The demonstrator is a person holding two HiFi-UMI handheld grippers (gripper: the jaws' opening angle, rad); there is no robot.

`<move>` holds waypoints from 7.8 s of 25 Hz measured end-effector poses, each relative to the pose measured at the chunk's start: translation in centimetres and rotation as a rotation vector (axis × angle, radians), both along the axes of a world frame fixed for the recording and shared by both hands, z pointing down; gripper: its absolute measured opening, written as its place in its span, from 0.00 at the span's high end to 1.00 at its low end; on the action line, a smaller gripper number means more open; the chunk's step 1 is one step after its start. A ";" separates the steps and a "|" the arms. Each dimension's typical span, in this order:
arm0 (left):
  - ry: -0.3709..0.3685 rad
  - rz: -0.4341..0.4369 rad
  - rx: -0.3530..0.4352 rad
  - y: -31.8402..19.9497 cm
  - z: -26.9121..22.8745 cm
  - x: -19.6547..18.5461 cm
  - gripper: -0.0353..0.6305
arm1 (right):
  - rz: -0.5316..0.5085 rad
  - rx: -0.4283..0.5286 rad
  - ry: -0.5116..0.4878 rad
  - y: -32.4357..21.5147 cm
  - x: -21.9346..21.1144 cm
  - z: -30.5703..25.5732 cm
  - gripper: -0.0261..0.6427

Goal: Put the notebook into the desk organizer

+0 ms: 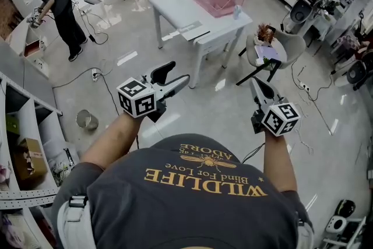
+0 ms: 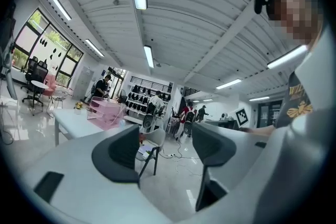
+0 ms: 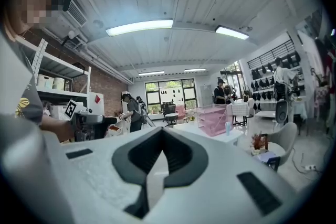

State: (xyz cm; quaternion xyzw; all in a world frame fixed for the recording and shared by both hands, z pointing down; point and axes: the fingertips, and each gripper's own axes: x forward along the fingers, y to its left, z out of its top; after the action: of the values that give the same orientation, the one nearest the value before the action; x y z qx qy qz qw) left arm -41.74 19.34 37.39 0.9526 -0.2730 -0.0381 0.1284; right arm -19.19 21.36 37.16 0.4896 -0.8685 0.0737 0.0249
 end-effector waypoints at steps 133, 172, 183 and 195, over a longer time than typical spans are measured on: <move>0.243 -0.323 -0.602 -63.7 11.3 8.6 0.94 | -0.300 -0.003 0.019 -67.4 9.8 1.7 0.96; 0.033 -0.093 -0.591 -100.5 8.3 17.7 0.93 | 0.141 0.041 0.101 -86.3 8.3 -4.0 0.96; -0.432 -0.180 -0.277 -101.6 11.0 19.0 0.79 | 0.180 0.028 0.129 -85.9 9.0 -3.6 0.96; -0.689 -0.200 -0.015 -102.0 12.1 18.5 0.42 | 0.177 0.024 0.143 -84.5 8.4 -3.1 0.96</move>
State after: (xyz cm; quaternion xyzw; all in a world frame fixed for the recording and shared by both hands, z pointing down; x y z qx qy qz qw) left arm -23.19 -82.64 49.50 0.8771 -0.3926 0.2749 0.0316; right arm -10.75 -63.18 34.02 0.5685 -0.8188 0.0300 0.0743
